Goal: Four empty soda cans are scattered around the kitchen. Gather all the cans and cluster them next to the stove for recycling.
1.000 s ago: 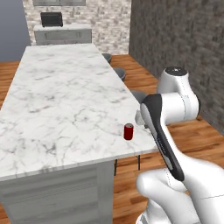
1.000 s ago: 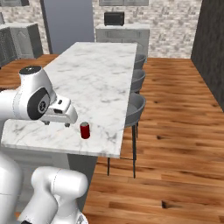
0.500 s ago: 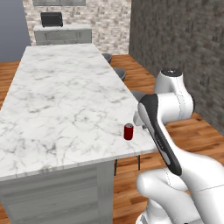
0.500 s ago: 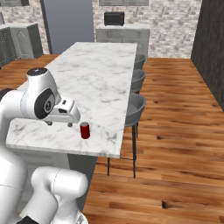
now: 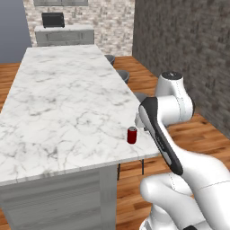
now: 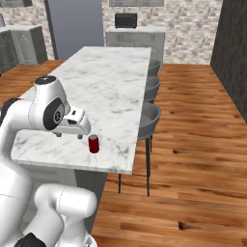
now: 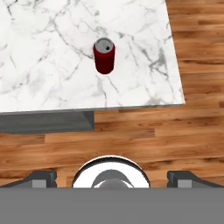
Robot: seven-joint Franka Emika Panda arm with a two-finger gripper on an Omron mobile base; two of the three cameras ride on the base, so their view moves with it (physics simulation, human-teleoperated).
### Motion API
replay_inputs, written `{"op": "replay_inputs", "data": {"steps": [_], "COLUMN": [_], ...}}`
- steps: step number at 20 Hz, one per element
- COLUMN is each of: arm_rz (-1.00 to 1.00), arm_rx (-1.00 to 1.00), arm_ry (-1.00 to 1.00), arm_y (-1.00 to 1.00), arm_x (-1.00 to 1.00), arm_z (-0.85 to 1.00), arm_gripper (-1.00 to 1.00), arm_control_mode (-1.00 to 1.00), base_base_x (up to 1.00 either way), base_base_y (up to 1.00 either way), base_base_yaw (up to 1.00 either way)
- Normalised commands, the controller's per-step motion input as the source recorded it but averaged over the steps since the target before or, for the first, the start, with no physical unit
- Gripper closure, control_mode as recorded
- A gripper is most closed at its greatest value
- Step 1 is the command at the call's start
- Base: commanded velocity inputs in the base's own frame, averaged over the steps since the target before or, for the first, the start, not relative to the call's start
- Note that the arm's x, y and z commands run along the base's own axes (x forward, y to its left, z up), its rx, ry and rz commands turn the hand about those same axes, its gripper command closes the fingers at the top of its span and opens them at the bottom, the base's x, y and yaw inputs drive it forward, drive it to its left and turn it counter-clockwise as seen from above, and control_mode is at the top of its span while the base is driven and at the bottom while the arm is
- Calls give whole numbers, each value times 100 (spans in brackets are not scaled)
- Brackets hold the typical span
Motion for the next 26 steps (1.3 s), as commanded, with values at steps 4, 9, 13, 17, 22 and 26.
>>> {"op": "replay_inputs", "data": {"steps": [4, 9, 13, 17, 22, 26], "arm_rz": [-4, 0, 3, 5, 5, 1], "arm_rx": [0, 0, 1, 0, 1, 2], "arm_ry": [0, 1, 4, 3, 5, 5], "arm_y": [7, 8, 1, 0, 0, 0], "arm_x": [32, 42, 44, 41, 27, 29], "arm_z": [-8, -20, -27, -27, -20, -15], "arm_gripper": [-100, -100, -100, -100, -100, -100], "arm_control_mode": [-100, -100, -100, -100, -100, -100], "base_base_x": [0, 0, 0, 0, 0, 0], "base_base_y": [0, 0, 0, 0, 0, 0], "base_base_yaw": [0, 0, 0, 0, 0, 0]}}
